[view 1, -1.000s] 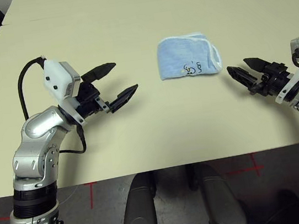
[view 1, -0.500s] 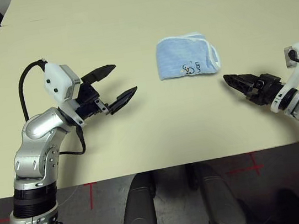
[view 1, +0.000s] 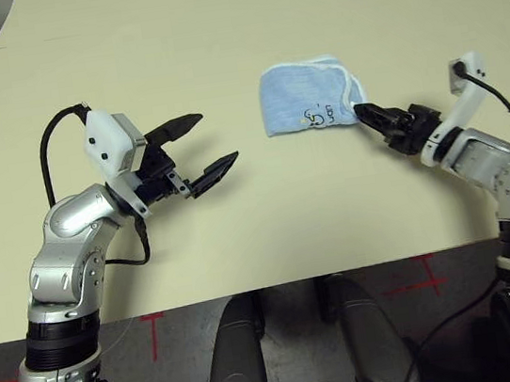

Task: Fold the towel and set it aside.

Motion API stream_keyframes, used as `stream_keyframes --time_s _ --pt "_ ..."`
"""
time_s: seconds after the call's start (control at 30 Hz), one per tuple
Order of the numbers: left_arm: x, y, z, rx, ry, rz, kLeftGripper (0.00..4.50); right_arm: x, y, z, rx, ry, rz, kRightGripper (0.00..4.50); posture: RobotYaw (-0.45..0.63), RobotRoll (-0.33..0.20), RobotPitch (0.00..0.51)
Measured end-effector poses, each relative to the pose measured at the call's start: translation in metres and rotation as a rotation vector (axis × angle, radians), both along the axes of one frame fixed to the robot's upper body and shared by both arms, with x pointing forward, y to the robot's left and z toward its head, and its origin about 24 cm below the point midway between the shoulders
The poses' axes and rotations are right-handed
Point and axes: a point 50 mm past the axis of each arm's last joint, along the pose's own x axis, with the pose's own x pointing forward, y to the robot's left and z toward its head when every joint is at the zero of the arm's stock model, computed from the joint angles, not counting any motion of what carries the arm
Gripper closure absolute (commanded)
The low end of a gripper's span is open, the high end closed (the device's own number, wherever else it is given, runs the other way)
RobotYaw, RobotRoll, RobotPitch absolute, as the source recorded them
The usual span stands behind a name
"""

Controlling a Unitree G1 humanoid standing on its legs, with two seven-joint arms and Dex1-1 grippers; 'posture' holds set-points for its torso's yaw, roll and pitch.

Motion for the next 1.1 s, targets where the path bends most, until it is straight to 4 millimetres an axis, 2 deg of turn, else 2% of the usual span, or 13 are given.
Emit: stream_keyframes --time_s 0.1,0.57,1.1 --pt "0.000 0.000 0.000 0.000 0.000 0.002 0.04 0.004 0.002 0.000 0.006 -0.010 0.008 0.00 0.03 0.000 0.329" --pt "0.001 -0.005 -0.002 0.008 0.003 -0.005 0.04 0.025 0.025 0.007 -0.025 -0.032 0.053 0.00 0.02 0.000 0.331" --pt "0.002 -0.008 -0.004 0.022 0.008 -0.013 0.04 0.036 0.034 0.012 -0.069 -0.028 0.094 0.00 0.02 0.000 0.331"
